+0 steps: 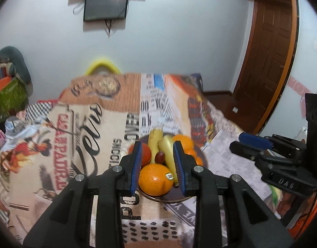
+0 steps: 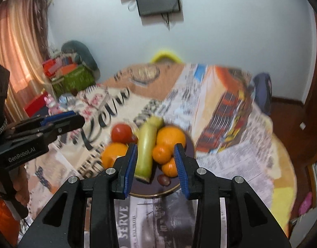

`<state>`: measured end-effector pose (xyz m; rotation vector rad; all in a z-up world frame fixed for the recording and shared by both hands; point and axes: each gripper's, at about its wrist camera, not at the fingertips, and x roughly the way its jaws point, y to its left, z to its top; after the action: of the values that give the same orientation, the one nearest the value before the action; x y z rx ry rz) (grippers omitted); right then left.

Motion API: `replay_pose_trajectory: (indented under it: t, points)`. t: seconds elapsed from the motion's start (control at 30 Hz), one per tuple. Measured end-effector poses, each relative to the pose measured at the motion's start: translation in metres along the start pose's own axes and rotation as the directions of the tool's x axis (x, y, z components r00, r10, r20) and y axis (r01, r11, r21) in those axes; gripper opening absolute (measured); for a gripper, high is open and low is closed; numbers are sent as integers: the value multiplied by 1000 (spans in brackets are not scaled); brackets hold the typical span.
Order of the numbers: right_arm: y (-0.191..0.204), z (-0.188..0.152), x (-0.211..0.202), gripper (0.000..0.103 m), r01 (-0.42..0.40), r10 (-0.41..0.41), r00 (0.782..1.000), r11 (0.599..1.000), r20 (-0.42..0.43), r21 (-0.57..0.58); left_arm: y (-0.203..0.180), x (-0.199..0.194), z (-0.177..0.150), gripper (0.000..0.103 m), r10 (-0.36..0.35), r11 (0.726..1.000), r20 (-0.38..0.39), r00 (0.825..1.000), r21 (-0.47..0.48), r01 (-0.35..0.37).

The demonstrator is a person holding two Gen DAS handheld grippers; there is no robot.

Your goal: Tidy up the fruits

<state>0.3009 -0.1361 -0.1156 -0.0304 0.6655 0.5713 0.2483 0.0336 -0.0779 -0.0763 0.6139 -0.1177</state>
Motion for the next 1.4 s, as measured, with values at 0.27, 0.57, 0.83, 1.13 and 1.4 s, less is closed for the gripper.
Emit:
replay_pose_trajectory:
  t: [0.27, 0.57, 0.83, 1.13, 1.4]
  points:
    - [29, 20, -99, 34, 31, -21, 973, 999, 231, -41, -20, -101, 17, 32, -11, 1000, 201, 979, 18, 8]
    - [59, 17, -170, 42, 55, -28, 910, 997, 414, -52, -41, -180, 11, 62, 17, 999, 361, 933, 34, -31]
    - [64, 6, -183, 76, 92, -67, 876, 995, 478, -29, -51, -205, 2, 95, 62, 996, 429, 901, 37, -87]
    - [70, -3, -189, 103, 152, -128, 853, 988, 507, -5, -49, -204, -7, 102, 84, 994, 431, 899, 20, -103]
    - [71, -8, -190, 103, 165, -139, 852, 986, 505, -7, -46, -205, -11, 102, 86, 995, 430, 899, 14, -102]
